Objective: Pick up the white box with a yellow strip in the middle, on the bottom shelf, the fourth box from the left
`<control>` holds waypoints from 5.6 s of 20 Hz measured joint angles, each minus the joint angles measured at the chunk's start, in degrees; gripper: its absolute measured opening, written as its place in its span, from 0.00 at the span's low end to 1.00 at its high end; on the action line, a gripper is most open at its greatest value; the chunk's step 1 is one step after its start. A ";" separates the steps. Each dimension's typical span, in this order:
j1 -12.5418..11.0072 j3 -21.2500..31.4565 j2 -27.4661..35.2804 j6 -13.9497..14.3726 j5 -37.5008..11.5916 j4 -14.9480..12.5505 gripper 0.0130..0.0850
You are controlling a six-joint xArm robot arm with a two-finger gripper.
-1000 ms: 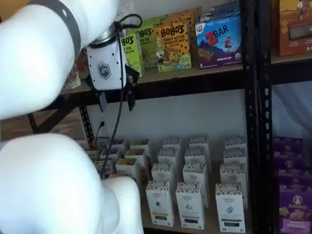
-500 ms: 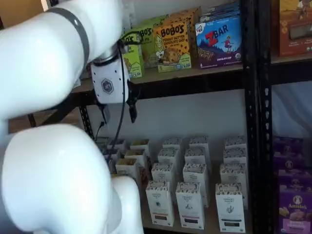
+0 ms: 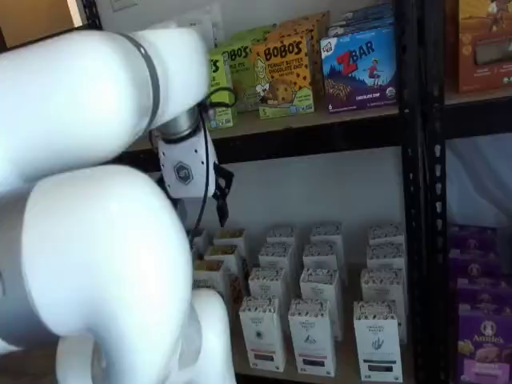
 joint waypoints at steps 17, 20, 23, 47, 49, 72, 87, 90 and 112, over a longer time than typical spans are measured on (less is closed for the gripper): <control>3.42 6.06 16.51 4.20 -23.76 -1.53 1.00; 3.35 6.08 20.79 4.43 -27.96 -1.84 1.00; 3.34 5.91 23.56 4.97 -30.48 -2.58 1.00; 1.18 3.80 40.42 3.46 -43.88 -3.02 1.00; 1.05 3.58 41.36 3.48 -44.55 -3.17 1.00; 1.45 -0.63 52.38 7.10 -51.76 -6.65 1.00; -1.34 -4.68 62.58 13.20 -58.65 -15.66 1.00; -1.81 -6.27 65.03 13.68 -59.92 -16.59 1.00; -3.66 -19.45 81.56 12.23 -64.27 -16.88 1.00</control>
